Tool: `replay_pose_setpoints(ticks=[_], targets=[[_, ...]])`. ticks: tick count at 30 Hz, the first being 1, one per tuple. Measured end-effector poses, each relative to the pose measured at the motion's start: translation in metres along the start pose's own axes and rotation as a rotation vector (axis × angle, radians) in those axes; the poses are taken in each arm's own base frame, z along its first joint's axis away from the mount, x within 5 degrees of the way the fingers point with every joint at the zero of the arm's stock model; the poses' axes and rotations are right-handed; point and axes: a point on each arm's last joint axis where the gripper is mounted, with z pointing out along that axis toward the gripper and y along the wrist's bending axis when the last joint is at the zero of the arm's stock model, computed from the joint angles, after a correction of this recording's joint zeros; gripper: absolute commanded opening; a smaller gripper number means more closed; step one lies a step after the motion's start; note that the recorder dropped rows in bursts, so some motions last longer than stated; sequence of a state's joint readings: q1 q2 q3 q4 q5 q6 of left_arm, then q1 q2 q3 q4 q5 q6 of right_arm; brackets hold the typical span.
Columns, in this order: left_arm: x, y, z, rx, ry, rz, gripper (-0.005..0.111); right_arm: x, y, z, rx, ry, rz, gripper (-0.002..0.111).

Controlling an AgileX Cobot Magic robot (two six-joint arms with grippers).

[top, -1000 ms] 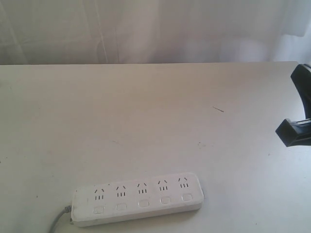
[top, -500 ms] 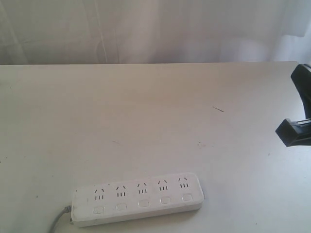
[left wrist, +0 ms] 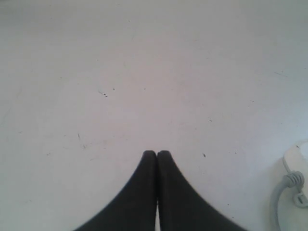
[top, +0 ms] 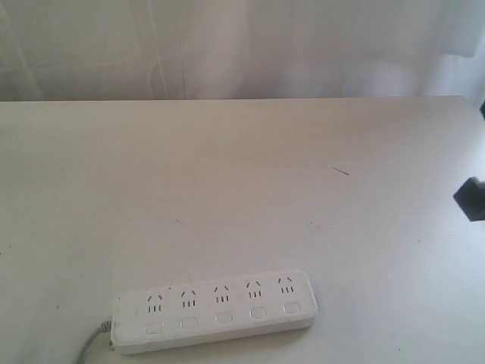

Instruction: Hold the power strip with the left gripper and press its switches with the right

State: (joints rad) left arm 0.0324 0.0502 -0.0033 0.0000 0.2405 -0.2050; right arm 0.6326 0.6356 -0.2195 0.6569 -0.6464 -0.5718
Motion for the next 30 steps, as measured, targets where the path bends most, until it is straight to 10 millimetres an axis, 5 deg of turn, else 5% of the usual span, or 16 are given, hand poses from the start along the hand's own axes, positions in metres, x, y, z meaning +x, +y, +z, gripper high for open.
replay_pose_setpoints(ticks=[10, 21, 30], targets=[[0.000, 0.000, 0.000, 0.000, 0.000, 0.000, 0.000, 0.015, -0.008, -0.026, -0.098, 0.244, -0.327, 0.000], [0.000, 0.000, 0.000, 0.000, 0.000, 0.000, 0.000, 0.037, -0.032, -0.068, 0.206, 0.167, -0.197, 0.000], [0.000, 0.000, 0.000, 0.000, 0.002, 0.003, 0.000, 0.051, -0.031, -0.083, 0.249, 0.143, -0.135, 0.000]])
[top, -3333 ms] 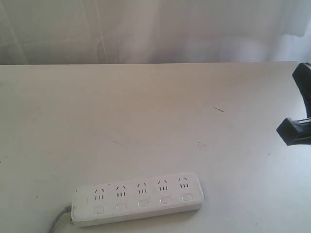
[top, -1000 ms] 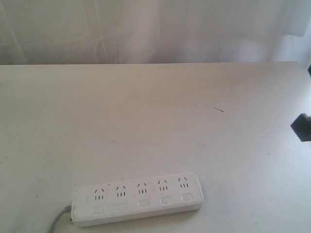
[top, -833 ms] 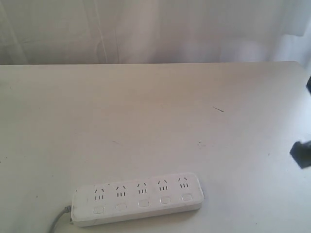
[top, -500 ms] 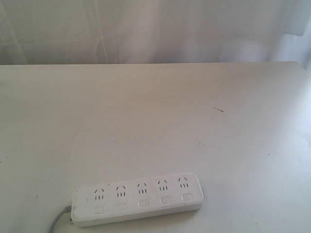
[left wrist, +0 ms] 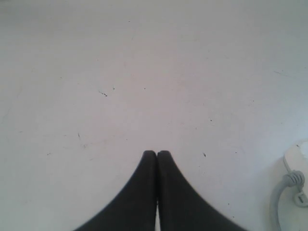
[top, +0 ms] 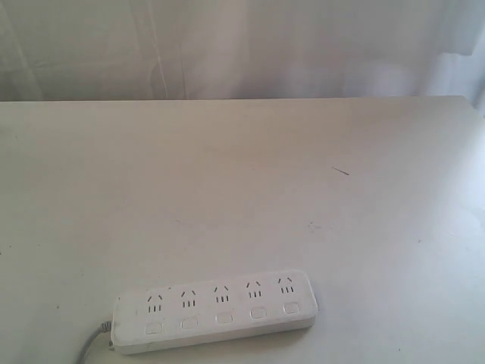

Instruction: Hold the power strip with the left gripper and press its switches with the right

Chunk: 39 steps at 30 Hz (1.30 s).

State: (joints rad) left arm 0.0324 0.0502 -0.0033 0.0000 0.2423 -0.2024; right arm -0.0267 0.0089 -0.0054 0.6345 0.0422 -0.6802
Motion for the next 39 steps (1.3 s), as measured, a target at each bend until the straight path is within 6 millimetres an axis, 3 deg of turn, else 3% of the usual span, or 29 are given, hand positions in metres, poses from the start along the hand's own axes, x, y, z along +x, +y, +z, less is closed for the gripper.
replay_pose_setpoints(ticks=[15, 23, 34, 39], targets=[[0.000, 0.000, 0.000, 0.000, 0.002, 0.000, 0.000, 0.025, 0.017, -0.005, -0.203, 0.274, -0.076, 0.000], [0.000, 0.000, 0.000, 0.000, 0.002, 0.000, 0.000, 0.026, 0.018, -0.006, -0.198, 0.295, -0.017, 0.000], [0.000, 0.000, 0.000, 0.000, 0.002, 0.000, 0.000, 0.030, -0.001, -0.005, 0.041, 0.329, 0.202, 0.000], [0.000, 0.000, 0.000, 0.000, 0.002, 0.000, 0.000, 0.030, -0.006, -0.005, 0.102, 0.321, 0.221, 0.000]])
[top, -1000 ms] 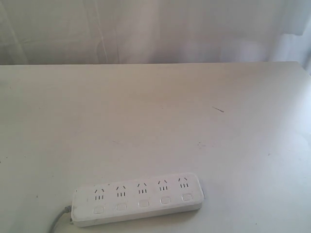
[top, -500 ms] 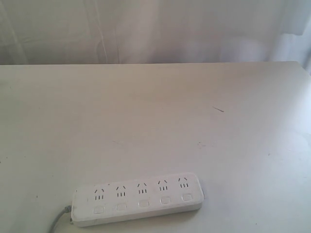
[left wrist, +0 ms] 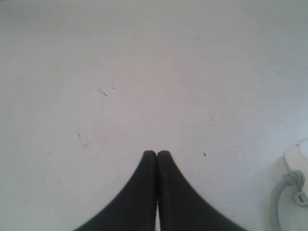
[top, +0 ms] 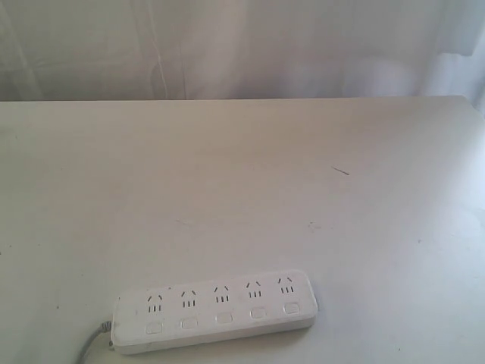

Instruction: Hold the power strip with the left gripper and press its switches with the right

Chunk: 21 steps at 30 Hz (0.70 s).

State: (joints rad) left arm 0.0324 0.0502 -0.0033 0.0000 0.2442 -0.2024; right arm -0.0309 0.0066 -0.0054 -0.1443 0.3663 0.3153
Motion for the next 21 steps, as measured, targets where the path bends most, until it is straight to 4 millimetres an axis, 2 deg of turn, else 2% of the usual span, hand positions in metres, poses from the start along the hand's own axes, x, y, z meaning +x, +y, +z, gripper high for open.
replay_pose_setpoints(ticks=[9, 21], targets=[[0.0000, 0.0000, 0.0000, 0.000, 0.000, 0.000, 0.000, -0.0004, -0.0009, 0.0000, 0.009, -0.004, -0.008, 0.000], [0.0000, 0.0000, 0.0000, 0.000, 0.000, 0.000, 0.000, -0.0018, -0.0003, 0.0000, 0.005, -0.020, -0.109, 0.000]])
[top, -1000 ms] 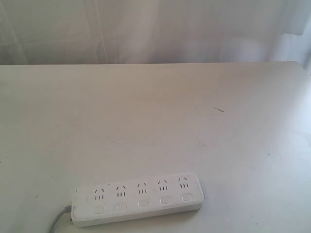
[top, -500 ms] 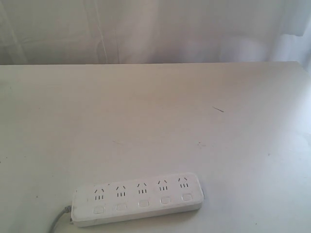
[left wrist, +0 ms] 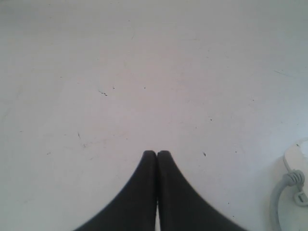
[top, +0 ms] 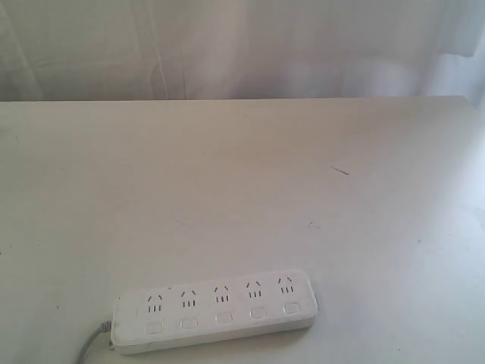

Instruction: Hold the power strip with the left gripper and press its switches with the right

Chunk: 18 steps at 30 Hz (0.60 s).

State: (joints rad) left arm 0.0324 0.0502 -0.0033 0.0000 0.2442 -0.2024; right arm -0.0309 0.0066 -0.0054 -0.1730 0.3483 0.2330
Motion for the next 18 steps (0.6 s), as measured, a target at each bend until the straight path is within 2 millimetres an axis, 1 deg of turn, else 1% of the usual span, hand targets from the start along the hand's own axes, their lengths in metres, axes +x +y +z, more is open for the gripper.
replay_pose_setpoints(ticks=[5, 9, 16, 18], targets=[[0.0000, 0.0000, 0.0000, 0.000, 0.000, 0.000, 0.000, -0.0003, 0.0006, 0.0000, -0.007, -0.003, 0.007, 0.000], [0.0000, 0.0000, 0.0000, 0.000, 0.000, 0.000, 0.000, -0.0003, 0.0007, 0.0000, -0.008, -0.003, -0.039, 0.000], [0.0000, 0.0000, 0.0000, 0.000, 0.000, 0.000, 0.000, 0.0010, 0.0025, 0.0000, -0.028, 0.011, 0.005, 0.000], [0.0000, 0.0000, 0.0000, 0.000, 0.000, 0.000, 0.000, 0.0012, 0.0026, 0.0000, -0.029, 0.013, -0.026, 0.000]])
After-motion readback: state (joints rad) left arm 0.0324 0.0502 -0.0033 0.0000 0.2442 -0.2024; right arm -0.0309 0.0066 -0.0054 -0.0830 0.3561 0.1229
